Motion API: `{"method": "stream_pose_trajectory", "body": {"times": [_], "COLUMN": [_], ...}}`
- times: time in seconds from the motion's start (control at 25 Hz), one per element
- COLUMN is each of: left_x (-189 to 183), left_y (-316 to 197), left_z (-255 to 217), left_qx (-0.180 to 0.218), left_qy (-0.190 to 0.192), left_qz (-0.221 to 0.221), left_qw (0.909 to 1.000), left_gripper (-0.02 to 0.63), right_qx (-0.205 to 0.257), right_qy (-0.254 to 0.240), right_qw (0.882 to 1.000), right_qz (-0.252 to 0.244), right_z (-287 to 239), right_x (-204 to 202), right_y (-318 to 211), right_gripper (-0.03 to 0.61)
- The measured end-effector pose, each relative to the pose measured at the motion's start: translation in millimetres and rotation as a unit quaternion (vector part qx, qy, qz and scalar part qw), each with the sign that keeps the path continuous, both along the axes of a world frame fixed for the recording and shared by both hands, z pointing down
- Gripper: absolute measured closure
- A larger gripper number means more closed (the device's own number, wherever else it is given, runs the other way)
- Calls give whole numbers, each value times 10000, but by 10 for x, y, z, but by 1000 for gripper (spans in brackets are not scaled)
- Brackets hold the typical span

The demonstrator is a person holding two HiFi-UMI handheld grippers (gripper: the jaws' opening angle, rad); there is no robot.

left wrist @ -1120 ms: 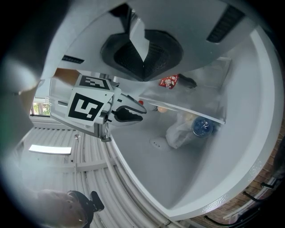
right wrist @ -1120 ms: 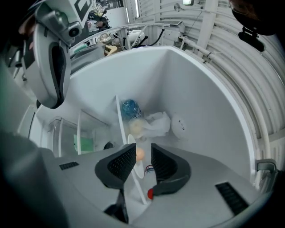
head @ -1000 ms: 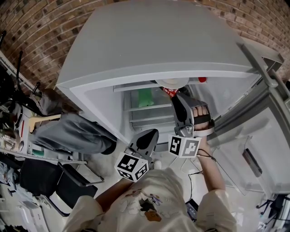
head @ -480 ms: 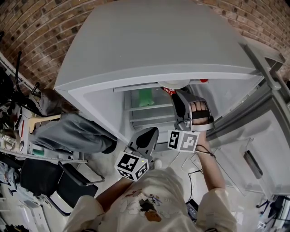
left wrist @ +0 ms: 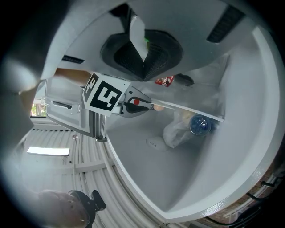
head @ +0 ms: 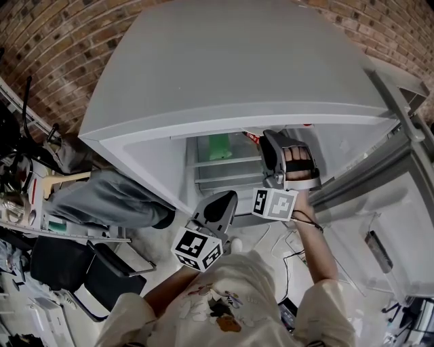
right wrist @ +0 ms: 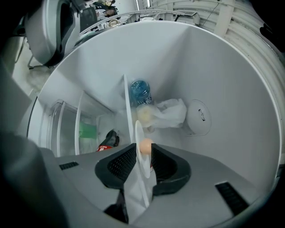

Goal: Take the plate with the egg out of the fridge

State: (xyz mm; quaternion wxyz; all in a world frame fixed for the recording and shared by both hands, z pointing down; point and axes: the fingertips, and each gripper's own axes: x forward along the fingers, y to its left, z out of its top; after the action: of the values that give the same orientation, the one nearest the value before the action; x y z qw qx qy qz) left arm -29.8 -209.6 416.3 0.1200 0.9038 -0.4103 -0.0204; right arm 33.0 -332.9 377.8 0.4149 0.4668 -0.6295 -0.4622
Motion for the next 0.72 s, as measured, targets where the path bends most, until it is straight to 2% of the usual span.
{"method": "stream_pose_trajectory", "body": {"times": [0.44,0.72], "left_x": [41,3], "left_y": [-65,-89], "left_z": [-11,-17], "left_qx": [12,32], "left_qy": [63,64], "left_qz": [-49,-147], "left_qw": [10000,9999], "left_gripper": [604,604], "right_qx": [-118,-28], "right_qy": [235,293], "right_qw": [9996,9995], "right_qz": [-61,-89], "right_z": [102,96], "right_x": [-19,-51], "right_y": [-136,-191], "right_gripper": [491,491]}}
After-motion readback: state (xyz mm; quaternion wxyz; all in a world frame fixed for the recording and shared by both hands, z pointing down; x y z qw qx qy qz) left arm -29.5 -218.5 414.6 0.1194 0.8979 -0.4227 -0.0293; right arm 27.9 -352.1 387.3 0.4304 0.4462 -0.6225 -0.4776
